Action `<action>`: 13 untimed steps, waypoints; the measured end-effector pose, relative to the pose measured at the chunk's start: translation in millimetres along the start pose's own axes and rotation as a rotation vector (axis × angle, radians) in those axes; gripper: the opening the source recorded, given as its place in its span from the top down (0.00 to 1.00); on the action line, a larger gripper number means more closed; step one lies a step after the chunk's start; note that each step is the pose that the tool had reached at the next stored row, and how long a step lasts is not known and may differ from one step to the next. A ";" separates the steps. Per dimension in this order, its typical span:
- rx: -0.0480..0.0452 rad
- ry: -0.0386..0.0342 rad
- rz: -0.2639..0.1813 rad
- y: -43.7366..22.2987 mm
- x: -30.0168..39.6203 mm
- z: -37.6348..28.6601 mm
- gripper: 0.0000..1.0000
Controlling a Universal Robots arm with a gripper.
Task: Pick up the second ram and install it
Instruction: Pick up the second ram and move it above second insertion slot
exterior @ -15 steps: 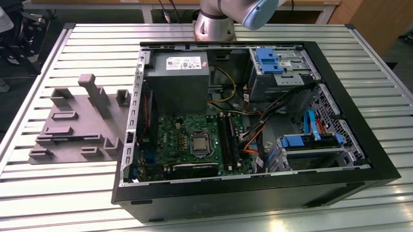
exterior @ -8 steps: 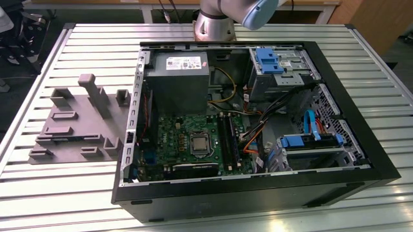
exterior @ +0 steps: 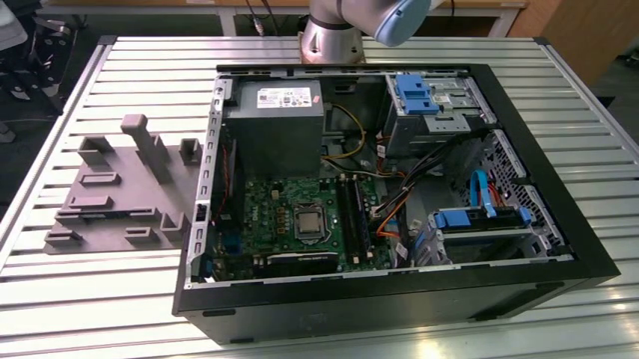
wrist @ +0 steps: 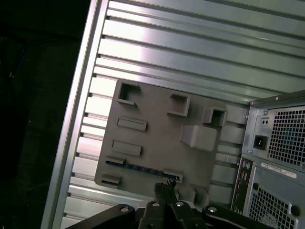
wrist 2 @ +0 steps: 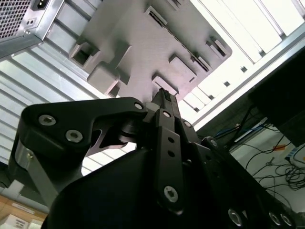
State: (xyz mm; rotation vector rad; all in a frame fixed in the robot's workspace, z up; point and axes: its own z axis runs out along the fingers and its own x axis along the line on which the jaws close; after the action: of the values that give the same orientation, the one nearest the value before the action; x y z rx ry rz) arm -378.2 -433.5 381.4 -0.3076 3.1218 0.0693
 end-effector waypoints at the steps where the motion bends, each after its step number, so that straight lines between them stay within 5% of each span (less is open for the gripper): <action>1: -0.0001 0.0008 -0.017 0.0 0.0 0.0 0.89; 13: -0.0017 0.0095 -0.217 0.1 0.6 0.2 0.89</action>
State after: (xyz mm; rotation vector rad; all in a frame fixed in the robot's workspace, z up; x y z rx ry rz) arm -378.8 -433.5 381.2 -0.6447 3.0749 0.0696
